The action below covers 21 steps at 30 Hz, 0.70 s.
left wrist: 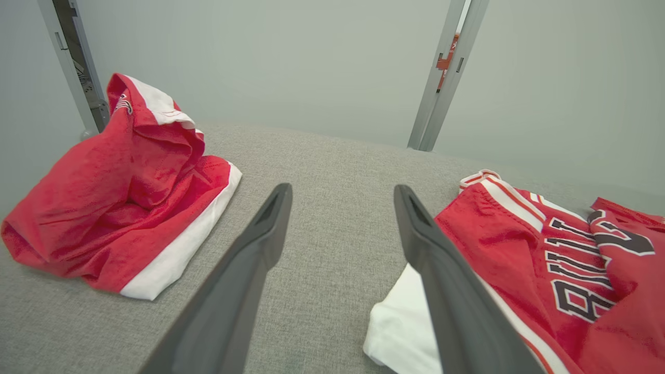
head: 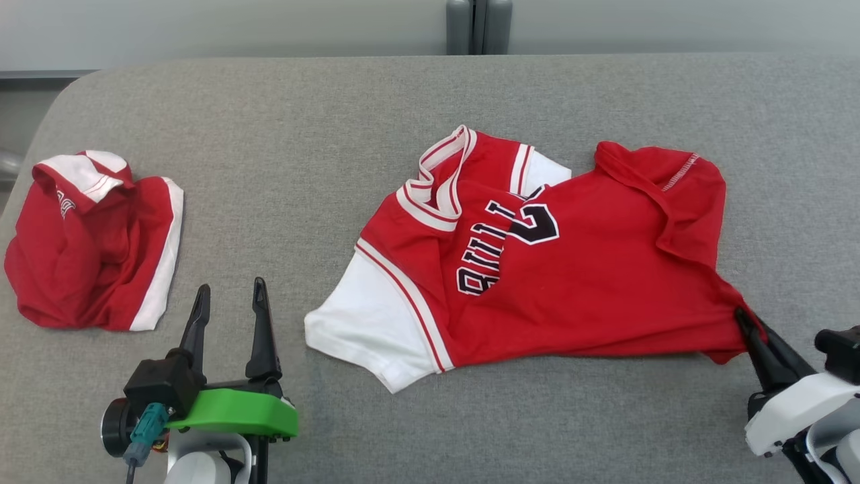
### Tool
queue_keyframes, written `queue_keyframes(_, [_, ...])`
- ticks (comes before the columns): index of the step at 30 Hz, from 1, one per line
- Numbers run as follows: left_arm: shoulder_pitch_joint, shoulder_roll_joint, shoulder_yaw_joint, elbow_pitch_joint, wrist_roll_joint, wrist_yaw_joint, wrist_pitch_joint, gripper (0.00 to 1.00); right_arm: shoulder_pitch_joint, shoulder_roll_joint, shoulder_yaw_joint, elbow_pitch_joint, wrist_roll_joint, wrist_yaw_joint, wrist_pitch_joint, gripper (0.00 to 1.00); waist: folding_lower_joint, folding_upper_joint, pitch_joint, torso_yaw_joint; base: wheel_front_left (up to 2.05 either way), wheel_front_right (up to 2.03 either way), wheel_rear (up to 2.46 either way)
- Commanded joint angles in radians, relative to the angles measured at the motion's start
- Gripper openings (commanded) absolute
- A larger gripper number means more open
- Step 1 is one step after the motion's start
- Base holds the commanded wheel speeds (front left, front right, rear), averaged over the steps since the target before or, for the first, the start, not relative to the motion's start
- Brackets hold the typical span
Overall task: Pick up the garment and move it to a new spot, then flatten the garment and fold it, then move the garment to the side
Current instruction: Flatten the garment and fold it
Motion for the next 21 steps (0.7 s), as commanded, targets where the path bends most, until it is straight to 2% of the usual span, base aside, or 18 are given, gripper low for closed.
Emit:
queue_keyframes(1, [0.006,0.003,0.003,0.0,0.009,-0.002,-0.001,1.0,-0.01,-0.011,-0.016,-0.007,0.005,-0.001,-0.012,0.0,0.0,0.0,-0.007,-0.011,0.0,0.0,0.0])
queue_keyframes(4, [0.003,0.003,0.0,0.003,0.007,-0.005,-0.001,1.0,0.009,-0.018,-0.02,-0.024,0.024,-0.001,-0.023,0.0,0.0,0.0,-0.015,-0.021,0.0,0.0,0.0])
queue_keyframes(12, [0.02,0.003,-0.01,0.009,-0.003,-0.004,-0.001,1.0,0.118,-0.053,0.061,-0.052,0.126,-0.001,-0.034,0.0,0.0,0.0,-0.028,-0.03,0.0,0.0,0.0])
queue_keyframes(13, [0.021,0.003,-0.009,0.008,-0.003,-0.003,-0.001,1.0,0.123,-0.054,0.06,-0.05,0.128,-0.001,-0.034,0.6,0.0,0.0,-0.028,-0.032,0.0,0.0,0.0])
queue_keyframes(14, [0.023,0.003,-0.008,0.008,-0.002,-0.003,-0.001,1.0,0.125,-0.052,0.057,-0.051,0.131,-0.001,-0.034,1.0,0.0,0.0,-0.028,-0.034,0.0,0.0,0.0])
queue_keyframes(21, [0.026,0.003,0.008,0.011,0.011,-0.008,-0.001,1.0,0.13,-0.013,-0.015,-0.097,0.091,-0.001,-0.034,1.0,0.0,0.0,-0.038,-0.051,0.0,0.0,0.0])
